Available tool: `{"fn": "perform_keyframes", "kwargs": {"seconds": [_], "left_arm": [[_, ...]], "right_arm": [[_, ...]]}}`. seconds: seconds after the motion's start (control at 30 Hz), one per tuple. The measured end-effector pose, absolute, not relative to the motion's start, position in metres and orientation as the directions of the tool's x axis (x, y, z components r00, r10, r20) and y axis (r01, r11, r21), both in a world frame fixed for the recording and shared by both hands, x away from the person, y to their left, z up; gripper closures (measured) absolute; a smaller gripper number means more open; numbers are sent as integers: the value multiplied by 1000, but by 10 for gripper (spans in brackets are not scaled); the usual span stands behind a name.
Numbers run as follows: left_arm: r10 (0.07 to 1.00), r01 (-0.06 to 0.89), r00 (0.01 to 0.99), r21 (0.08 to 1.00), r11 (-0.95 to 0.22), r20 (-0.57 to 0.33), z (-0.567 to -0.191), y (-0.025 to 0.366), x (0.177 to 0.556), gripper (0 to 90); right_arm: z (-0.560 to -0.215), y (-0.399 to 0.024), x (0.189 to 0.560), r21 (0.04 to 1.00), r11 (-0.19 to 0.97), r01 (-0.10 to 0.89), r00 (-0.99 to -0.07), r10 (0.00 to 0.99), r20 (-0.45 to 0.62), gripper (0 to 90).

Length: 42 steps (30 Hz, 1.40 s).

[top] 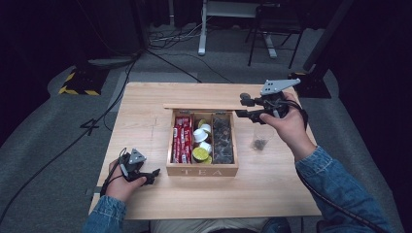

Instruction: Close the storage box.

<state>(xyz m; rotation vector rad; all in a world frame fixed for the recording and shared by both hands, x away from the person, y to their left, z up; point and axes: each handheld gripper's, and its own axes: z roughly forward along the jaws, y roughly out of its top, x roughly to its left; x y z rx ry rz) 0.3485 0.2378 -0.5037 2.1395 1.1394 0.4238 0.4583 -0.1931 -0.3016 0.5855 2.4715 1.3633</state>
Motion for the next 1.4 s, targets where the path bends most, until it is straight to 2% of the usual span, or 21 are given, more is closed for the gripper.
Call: {"fn": "perform_keyframes", "kwargs": {"seconds": [0.67,1.4], "left_arm": [[825,606,564,692,-392,-26,-504,236,348,161],[820,603,572,691,-398,-26,-504,234,348,161]], "right_arm": [[-347,-194,414,833,500,237,-875,482,-40,414],[-381,-194,395,826,505,251,-862,505,-47,367]]}}
